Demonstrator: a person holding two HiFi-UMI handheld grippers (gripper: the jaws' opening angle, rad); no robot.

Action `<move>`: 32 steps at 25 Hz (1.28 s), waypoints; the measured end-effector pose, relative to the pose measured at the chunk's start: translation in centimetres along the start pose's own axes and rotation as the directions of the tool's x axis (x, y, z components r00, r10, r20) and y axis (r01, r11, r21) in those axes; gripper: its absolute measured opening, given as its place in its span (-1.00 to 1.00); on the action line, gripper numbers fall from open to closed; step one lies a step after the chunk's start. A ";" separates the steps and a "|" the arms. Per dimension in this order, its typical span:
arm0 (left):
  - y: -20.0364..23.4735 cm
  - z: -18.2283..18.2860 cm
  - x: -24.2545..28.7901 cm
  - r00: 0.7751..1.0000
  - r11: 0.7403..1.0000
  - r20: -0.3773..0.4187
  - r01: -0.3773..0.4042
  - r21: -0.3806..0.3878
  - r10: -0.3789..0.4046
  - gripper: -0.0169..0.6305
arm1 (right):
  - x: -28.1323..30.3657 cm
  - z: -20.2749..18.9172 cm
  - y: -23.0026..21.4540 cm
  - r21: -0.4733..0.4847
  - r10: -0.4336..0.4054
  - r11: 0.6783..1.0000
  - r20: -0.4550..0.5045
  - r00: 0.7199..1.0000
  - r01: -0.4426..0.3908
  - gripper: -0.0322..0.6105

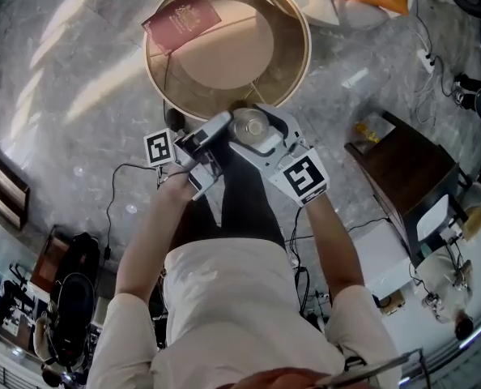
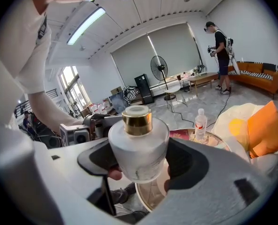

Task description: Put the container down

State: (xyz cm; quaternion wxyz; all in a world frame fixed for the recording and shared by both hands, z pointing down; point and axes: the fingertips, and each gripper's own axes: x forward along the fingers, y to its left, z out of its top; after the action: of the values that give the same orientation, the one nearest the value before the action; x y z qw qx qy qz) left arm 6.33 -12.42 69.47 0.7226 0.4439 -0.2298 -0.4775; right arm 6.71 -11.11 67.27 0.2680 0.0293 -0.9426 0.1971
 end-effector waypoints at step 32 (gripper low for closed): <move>18.2 13.1 -7.1 0.989 0.992 0.089 -0.111 -0.061 0.116 -0.09 | 15.8 -16.7 -10.6 0.038 -0.132 0.990 -0.044 0.990 0.134 0.13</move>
State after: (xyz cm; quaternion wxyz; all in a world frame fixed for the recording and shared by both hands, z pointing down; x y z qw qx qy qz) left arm 2.18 -8.84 92.33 0.7493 0.3873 -0.2744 -0.4617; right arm 3.18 -13.63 92.27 0.2995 0.0935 -0.9285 0.1984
